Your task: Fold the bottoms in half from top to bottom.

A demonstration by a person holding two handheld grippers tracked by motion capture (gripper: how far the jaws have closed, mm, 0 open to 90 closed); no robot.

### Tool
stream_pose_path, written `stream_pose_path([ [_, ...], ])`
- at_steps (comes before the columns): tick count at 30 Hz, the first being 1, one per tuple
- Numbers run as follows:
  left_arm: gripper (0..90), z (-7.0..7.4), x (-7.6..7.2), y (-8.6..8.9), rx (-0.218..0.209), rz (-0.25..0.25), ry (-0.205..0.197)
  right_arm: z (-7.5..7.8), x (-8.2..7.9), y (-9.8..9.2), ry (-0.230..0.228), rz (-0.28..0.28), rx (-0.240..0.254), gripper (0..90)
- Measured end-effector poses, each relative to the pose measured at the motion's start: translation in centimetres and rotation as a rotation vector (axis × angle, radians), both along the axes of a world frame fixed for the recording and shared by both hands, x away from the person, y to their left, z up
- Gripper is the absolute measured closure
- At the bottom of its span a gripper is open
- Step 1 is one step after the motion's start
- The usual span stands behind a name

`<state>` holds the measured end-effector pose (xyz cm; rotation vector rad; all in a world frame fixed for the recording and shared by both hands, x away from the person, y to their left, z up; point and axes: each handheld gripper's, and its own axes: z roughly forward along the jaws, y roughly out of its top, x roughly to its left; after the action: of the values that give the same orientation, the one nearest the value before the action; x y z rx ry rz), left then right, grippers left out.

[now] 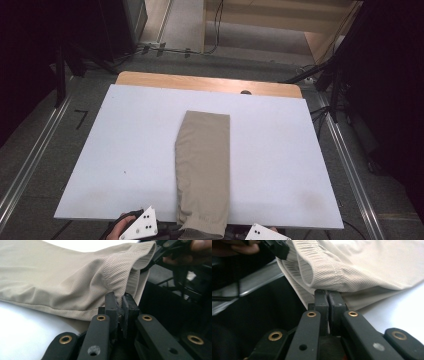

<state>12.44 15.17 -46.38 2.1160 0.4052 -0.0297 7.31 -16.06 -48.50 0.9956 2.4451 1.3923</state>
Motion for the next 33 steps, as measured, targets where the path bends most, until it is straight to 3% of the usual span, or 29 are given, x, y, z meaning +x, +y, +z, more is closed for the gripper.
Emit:
stream_pose_path([
  [1, 81.6, 0.1, -0.3, 0.2, -0.014, -0.010, -0.006, 0.0, -0.3, 0.0, 0.020, 0.049, 0.016, 75.8],
  [2, 74.3, 0.4, -0.7, 0.5, -0.060, -0.037, 0.000, 0.1, -0.4, -0.1, 0.030, 0.103, 0.017, 61.5],
  [3, 58.7, 0.7, -0.9, 0.8, -0.088, -0.049, 0.007, 0.2, -0.8, -0.1, 0.032, 0.166, -0.008, 45.0],
  [4, 46.4, 0.9, -0.9, 0.9, -0.096, -0.043, 0.002, 0.4, -1.1, -0.2, 0.009, 0.170, -0.039, 36.9],
  [5, 38.9, 1.1, -0.8, 1.1, -0.100, -0.023, -0.019, 0.6, -1.2, -0.3, 0.002, 0.169, -0.039, 32.1],
  [7, 25.6, 1.3, 0.1, 1.5, -0.127, 0.005, -0.005, 1.0, -1.1, -0.9, 0.003, 0.159, 0.010, 22.5],
  [9, 19.2, 1.3, 1.2, 1.6, -0.144, 0.032, 0.008, 1.3, -0.5, -1.1, -0.009, 0.132, 0.017, 17.3],
  [11, 15.5, 1.3, 2.5, 1.7, -0.170, 0.025, 0.034, 1.6, 0.2, -1.1, -0.025, 0.104, 0.008, 12.1],
  [16, 13.1, 1.4, 4.6, 1.3, -0.166, 0.029, 0.033, 1.6, 2.2, -1.1, -0.028, 0.029, 0.015, 12.1],
  [18, 13.1, 1.4, 5.5, 1.0, -0.164, 0.034, 0.026, 1.2, 3.2, -1.0, -0.020, -0.009, -0.008, 12.7],
  [21, 13.1, 1.3, 6.9, 0.5, -0.155, 0.046, 0.015, 0.2, 4.9, -0.4, -0.015, -0.055, -0.068, 27.8],
  [26, 8.9, 0.9, 9.5, -0.4, -0.142, 0.066, 0.007, -0.7, 7.3, 0.3, 0.000, -0.074, -0.069, 31.9],
  [31, 8.6, 0.5, 11.7, -0.9, -0.146, 0.096, 0.010, -1.8, 8.4, 1.5, -0.027, -0.029, -0.093, 69.1],
  [33, 8.7, 0.4, 12.5, -1.0, -0.151, 0.101, 0.017, -2.5, 8.7, 2.0, -0.021, 0.000, -0.132, 76.2],
])
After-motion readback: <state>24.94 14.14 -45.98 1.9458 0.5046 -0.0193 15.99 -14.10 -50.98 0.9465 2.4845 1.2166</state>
